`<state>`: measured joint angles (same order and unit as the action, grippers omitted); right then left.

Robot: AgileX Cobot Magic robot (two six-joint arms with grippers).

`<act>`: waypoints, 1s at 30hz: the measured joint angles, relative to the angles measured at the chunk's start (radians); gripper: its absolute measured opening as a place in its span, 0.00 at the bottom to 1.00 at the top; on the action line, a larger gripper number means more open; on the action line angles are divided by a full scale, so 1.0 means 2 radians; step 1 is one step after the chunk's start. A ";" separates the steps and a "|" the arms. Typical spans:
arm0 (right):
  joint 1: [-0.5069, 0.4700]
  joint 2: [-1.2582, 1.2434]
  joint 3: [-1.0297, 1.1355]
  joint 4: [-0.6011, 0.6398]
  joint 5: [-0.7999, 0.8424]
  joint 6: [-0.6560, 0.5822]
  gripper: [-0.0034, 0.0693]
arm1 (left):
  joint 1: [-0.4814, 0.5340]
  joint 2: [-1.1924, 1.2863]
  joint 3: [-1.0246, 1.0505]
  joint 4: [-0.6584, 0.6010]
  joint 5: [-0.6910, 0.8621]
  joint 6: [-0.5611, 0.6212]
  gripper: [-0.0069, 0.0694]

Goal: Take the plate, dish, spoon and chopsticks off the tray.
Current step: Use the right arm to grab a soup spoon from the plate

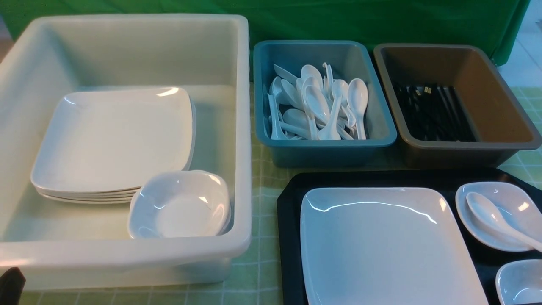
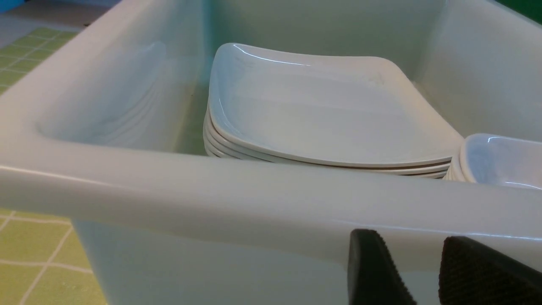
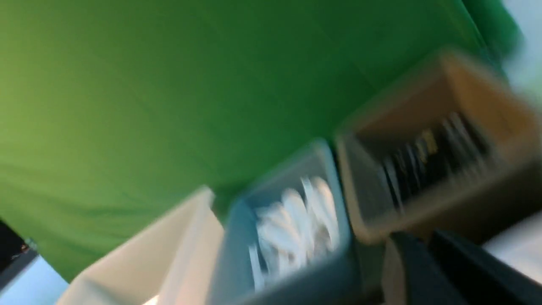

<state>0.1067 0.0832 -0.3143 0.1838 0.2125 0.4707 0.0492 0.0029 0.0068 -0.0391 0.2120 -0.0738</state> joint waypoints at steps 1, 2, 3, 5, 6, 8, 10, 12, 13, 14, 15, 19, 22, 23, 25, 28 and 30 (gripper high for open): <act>0.002 0.026 -0.032 -0.028 0.023 -0.012 0.08 | 0.000 0.000 0.000 0.000 0.000 0.000 0.38; 0.002 0.037 -0.045 -0.033 0.028 -0.015 0.08 | 0.000 0.000 0.000 0.000 0.000 0.000 0.38; 0.003 0.070 -0.076 -0.062 0.069 -0.027 0.07 | 0.000 0.000 0.000 0.000 0.000 0.000 0.38; 0.004 0.162 -0.139 -0.113 0.167 -0.063 0.06 | 0.000 0.000 0.000 0.000 0.000 0.000 0.38; 0.005 0.195 -0.155 -0.125 0.205 -0.075 0.06 | 0.000 0.000 0.000 0.000 0.000 0.000 0.38; 0.005 0.280 -0.183 -0.149 0.290 -0.097 0.06 | 0.000 0.000 0.000 0.000 0.000 0.000 0.38; 0.005 0.361 -0.206 -0.168 0.348 -0.120 0.07 | 0.000 0.000 0.000 0.000 0.000 0.000 0.38; 0.005 0.429 -0.223 -0.179 0.374 -0.141 0.07 | 0.000 0.000 0.000 0.000 0.000 0.000 0.38; 0.005 0.437 -0.225 -0.180 0.376 -0.143 0.07 | 0.000 0.000 0.000 0.000 0.000 0.000 0.38; 0.005 0.487 -0.238 -0.183 0.386 -0.159 0.07 | 0.000 0.000 0.000 0.000 0.000 0.000 0.38; 0.005 0.524 -0.249 -0.185 0.388 -0.169 0.08 | 0.000 0.000 0.000 0.000 0.000 0.000 0.38; 0.005 0.600 -0.279 -0.186 0.382 -0.195 0.08 | 0.000 -0.001 0.000 0.000 0.000 0.000 0.38; 0.005 0.639 -0.306 -0.186 0.376 -0.220 0.08 | 0.000 -0.001 0.000 0.000 0.000 0.000 0.38; 0.005 0.661 -0.323 -0.186 0.378 -0.231 0.09 | 0.000 -0.001 0.000 0.000 0.000 0.000 0.38; 0.005 0.693 -0.346 -0.186 0.386 -0.242 0.09 | 0.000 -0.001 0.000 0.000 0.000 0.000 0.38; 0.005 0.739 -0.375 -0.187 0.397 -0.263 0.10 | 0.000 -0.001 0.000 0.000 0.000 0.000 0.38; 0.005 0.768 -0.394 -0.188 0.404 -0.282 0.11 | 0.000 -0.002 0.000 0.000 0.000 0.000 0.38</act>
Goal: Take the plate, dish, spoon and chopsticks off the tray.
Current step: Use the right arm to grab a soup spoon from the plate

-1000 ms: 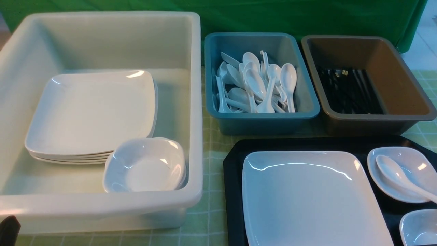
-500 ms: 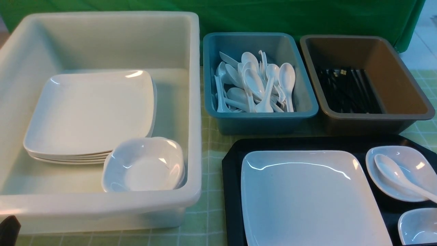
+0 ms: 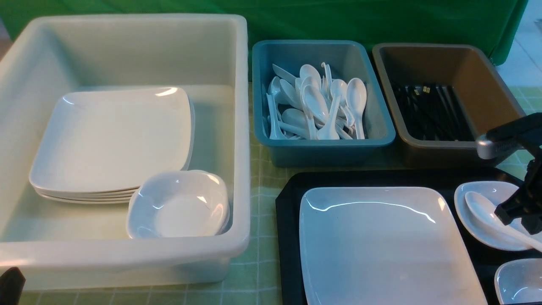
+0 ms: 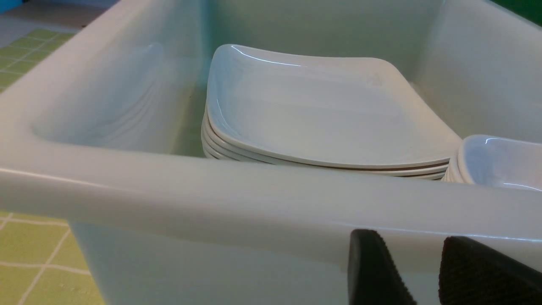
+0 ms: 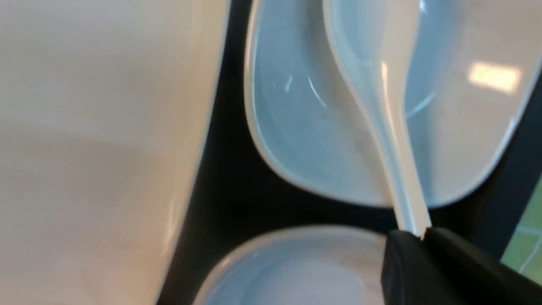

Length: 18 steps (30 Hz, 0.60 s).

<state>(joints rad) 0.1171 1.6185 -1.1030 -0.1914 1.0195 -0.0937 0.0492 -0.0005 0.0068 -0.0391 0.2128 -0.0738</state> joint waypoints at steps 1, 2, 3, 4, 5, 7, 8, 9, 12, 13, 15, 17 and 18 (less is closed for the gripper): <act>0.000 0.013 -0.010 -0.002 0.006 -0.009 0.12 | 0.000 0.000 0.000 0.000 0.000 0.000 0.38; 0.000 0.021 -0.015 -0.005 0.009 -0.019 0.13 | 0.000 0.000 0.000 0.000 0.000 0.000 0.38; 0.000 0.030 -0.023 -0.012 0.013 -0.026 0.16 | 0.000 0.000 0.000 0.000 0.000 0.000 0.38; 0.000 0.031 -0.024 -0.015 0.014 -0.028 0.17 | 0.000 0.000 0.000 0.000 0.000 0.000 0.38; 0.000 0.038 -0.028 -0.028 0.017 -0.033 0.22 | 0.000 0.000 0.000 0.000 0.000 0.000 0.38; 0.000 0.046 -0.031 -0.043 0.018 -0.036 0.30 | 0.000 0.000 0.000 0.000 0.000 0.000 0.38; 0.000 0.049 -0.031 -0.047 0.019 -0.040 0.34 | 0.000 0.000 0.000 0.000 0.000 0.000 0.38; 0.000 0.054 -0.031 -0.050 0.020 -0.045 0.42 | 0.000 0.000 0.000 0.000 0.000 0.000 0.38; 0.000 0.063 -0.031 -0.052 0.017 -0.054 0.50 | 0.000 0.000 0.000 0.000 0.000 0.000 0.38; 0.000 0.065 -0.031 -0.052 0.015 -0.055 0.51 | 0.000 0.000 0.000 0.000 0.000 0.000 0.38; 0.000 0.071 -0.031 -0.053 0.011 -0.056 0.52 | 0.000 0.000 0.000 0.000 0.000 0.000 0.38; 0.000 0.076 -0.031 -0.054 0.005 -0.056 0.53 | 0.000 0.000 0.000 0.000 0.000 0.000 0.38; 0.000 0.080 -0.031 -0.054 0.002 -0.058 0.53 | 0.000 0.000 0.000 0.000 0.000 0.000 0.38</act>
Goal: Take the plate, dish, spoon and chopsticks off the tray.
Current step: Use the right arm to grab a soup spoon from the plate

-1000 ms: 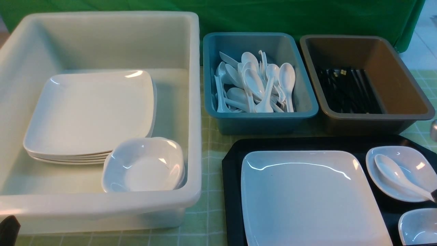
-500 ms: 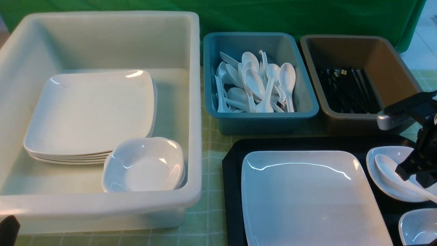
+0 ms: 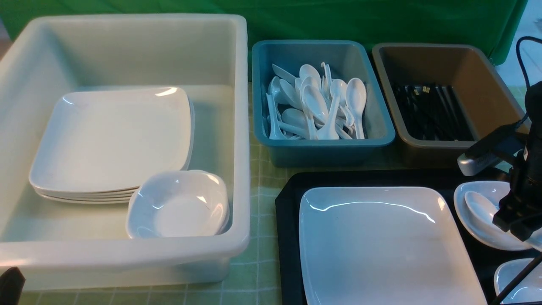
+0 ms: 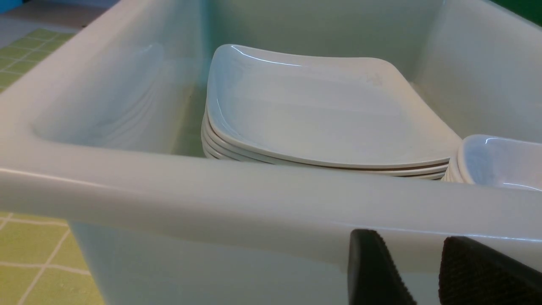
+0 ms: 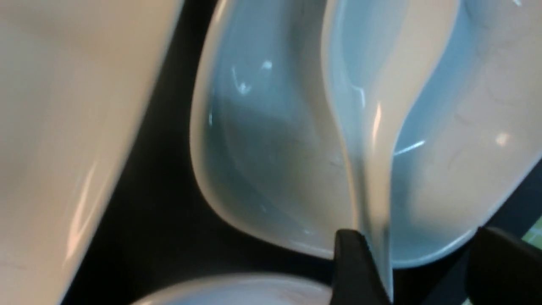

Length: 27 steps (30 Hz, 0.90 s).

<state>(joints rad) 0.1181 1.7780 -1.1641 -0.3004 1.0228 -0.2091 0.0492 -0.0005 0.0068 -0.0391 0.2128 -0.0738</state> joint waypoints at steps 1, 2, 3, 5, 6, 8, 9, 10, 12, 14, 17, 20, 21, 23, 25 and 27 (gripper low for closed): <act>0.000 0.004 0.000 0.000 -0.002 -0.001 0.53 | 0.000 0.000 0.000 0.000 0.000 0.000 0.38; 0.000 0.006 0.000 0.000 -0.002 -0.002 0.53 | 0.000 0.000 0.000 0.000 0.000 0.000 0.38; 0.000 0.009 0.000 0.000 -0.003 -0.003 0.53 | 0.000 0.000 0.000 0.000 0.000 0.000 0.38; 0.000 0.019 0.000 0.001 -0.004 -0.007 0.53 | 0.000 0.000 0.000 0.000 0.000 0.000 0.38; 0.000 0.023 0.000 0.001 -0.004 -0.008 0.53 | 0.000 0.000 0.000 0.000 0.000 0.000 0.38; 0.000 0.027 0.000 0.001 -0.005 -0.009 0.53 | 0.000 0.000 0.000 0.000 0.000 0.000 0.38; 0.000 0.028 0.000 0.001 -0.008 -0.010 0.53 | 0.000 0.000 0.000 0.000 0.000 0.000 0.38; 0.000 0.028 0.000 0.001 -0.009 -0.011 0.53 | 0.000 0.000 0.000 0.000 0.000 0.000 0.38; 0.000 0.028 0.000 0.001 -0.013 -0.014 0.53 | 0.000 0.000 0.000 0.000 0.000 0.000 0.38; 0.000 0.028 0.000 0.001 -0.017 -0.016 0.53 | 0.000 0.000 0.000 0.000 0.000 0.000 0.38; 0.000 0.028 0.000 0.001 -0.025 -0.019 0.53 | 0.000 0.000 0.000 0.000 0.000 0.000 0.38; 0.000 0.028 0.000 0.009 -0.029 -0.021 0.53 | 0.000 0.000 0.000 0.000 0.000 0.000 0.38; 0.000 0.028 0.000 0.010 -0.030 -0.021 0.52 | 0.000 0.000 0.000 0.000 0.000 0.000 0.38; 0.000 0.028 0.000 0.012 -0.034 -0.021 0.48 | 0.000 0.000 0.000 0.000 0.000 0.000 0.38; 0.000 0.028 0.000 0.012 -0.036 -0.021 0.44 | 0.000 0.000 0.000 0.000 0.000 0.000 0.38; 0.000 0.028 0.000 0.012 -0.036 -0.021 0.39 | 0.000 0.000 0.000 0.000 0.000 0.000 0.38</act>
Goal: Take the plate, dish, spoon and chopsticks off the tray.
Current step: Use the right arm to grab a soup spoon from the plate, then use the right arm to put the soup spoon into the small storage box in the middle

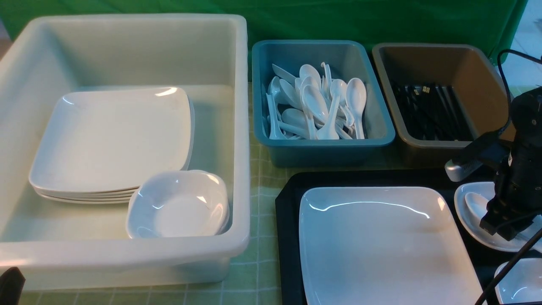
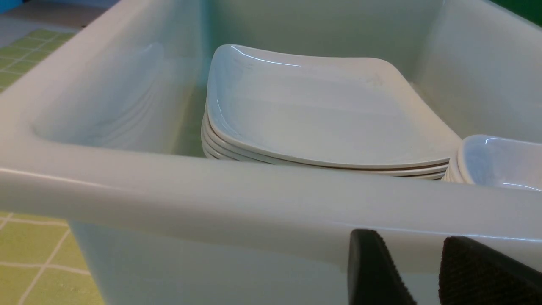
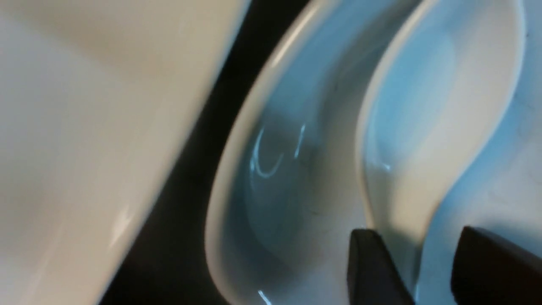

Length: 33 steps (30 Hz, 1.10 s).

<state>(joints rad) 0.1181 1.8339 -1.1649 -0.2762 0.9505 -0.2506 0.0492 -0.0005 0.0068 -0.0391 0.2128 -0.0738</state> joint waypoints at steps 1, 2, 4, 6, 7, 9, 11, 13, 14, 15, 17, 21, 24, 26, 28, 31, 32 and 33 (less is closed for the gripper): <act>0.000 0.000 0.000 0.000 0.000 0.000 0.38 | 0.000 0.000 0.000 0.000 0.000 0.000 0.38; 0.000 0.000 0.000 0.000 0.000 0.000 0.38 | 0.000 0.000 0.000 0.000 0.000 0.000 0.38; 0.000 0.000 0.000 0.000 0.000 0.000 0.38 | 0.000 0.000 0.000 0.000 0.000 0.000 0.38; 0.000 0.003 0.000 0.000 0.000 0.000 0.40 | 0.000 0.000 0.000 0.000 0.000 0.000 0.38; 0.000 0.007 0.000 0.000 0.001 0.000 0.41 | 0.000 0.000 0.000 0.000 0.000 0.000 0.38; 0.000 0.009 0.000 0.000 0.002 0.001 0.41 | 0.000 0.000 0.000 0.000 0.000 0.000 0.38; 0.000 0.016 0.000 0.001 0.005 0.003 0.42 | 0.000 0.000 0.000 0.000 0.000 0.000 0.38; 0.000 0.020 0.000 0.001 0.006 0.005 0.42 | 0.000 0.000 0.000 0.000 0.000 0.000 0.38; 0.000 0.023 0.000 0.001 0.007 0.005 0.42 | 0.000 0.000 0.000 0.000 0.000 0.000 0.38; 0.000 0.027 0.000 0.001 0.007 0.006 0.42 | 0.000 0.000 0.000 0.000 0.000 0.000 0.38; 0.000 0.027 -0.001 0.001 0.007 0.006 0.42 | 0.000 0.000 0.000 0.000 0.000 0.000 0.38; 0.000 0.028 -0.002 0.001 0.008 0.004 0.35 | 0.000 0.000 0.000 0.000 0.000 0.000 0.38; 0.000 0.028 -0.003 0.000 0.010 -0.001 0.31 | 0.000 0.000 0.000 0.000 0.000 0.000 0.38; 0.000 0.028 -0.003 0.000 0.012 -0.001 0.31 | 0.000 0.000 0.000 0.000 0.000 0.000 0.38; 0.000 0.021 -0.003 0.002 0.015 -0.001 0.31 | 0.000 0.000 0.000 0.000 0.000 0.000 0.38; 0.000 -0.006 -0.003 0.002 0.015 0.003 0.31 | 0.000 0.000 0.000 0.000 0.000 0.000 0.38; 0.000 -0.018 -0.003 0.002 0.015 0.010 0.31 | 0.000 0.000 0.000 0.000 0.000 0.000 0.38; 0.000 -0.021 -0.003 0.002 0.016 0.012 0.31 | 0.000 0.000 0.000 0.000 0.000 0.000 0.38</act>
<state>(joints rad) 0.1181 1.7921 -1.1711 -0.2722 0.9818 -0.2270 0.0492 -0.0005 0.0068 -0.0391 0.2128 -0.0738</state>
